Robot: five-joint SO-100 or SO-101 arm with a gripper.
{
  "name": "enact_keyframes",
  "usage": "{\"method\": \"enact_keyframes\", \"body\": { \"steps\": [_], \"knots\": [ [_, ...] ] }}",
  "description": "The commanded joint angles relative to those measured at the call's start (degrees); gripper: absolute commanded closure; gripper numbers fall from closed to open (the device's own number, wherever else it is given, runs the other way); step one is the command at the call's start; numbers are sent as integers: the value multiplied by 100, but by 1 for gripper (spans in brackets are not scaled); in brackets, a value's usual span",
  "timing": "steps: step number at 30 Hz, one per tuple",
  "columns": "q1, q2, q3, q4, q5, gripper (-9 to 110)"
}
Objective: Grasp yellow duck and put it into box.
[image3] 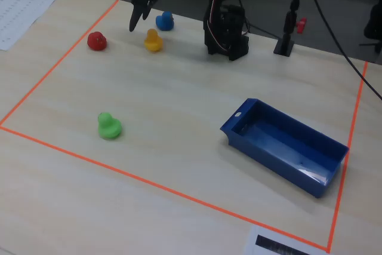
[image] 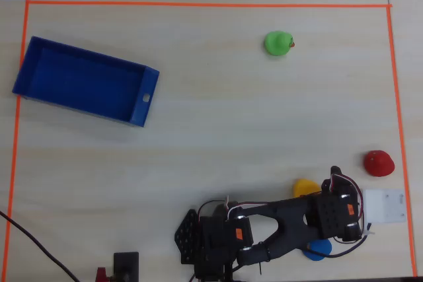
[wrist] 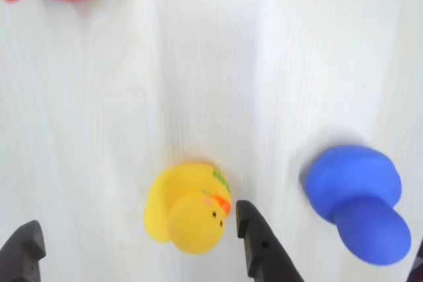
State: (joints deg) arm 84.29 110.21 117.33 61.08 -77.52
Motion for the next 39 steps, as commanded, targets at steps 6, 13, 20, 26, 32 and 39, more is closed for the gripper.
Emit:
{"method": "enact_keyframes", "body": {
  "steps": [6,13,20,26,32,39],
  "knots": [
    [0,1090,1046,-229,-325,64],
    [-97,712,1134,-624,-281,65],
    [-79,220,1063,-993,-308,65],
    [-9,-9,967,-1011,-352,67],
    [114,-70,958,-958,-519,68],
    [123,123,1160,-888,-694,85]
  ]
}}
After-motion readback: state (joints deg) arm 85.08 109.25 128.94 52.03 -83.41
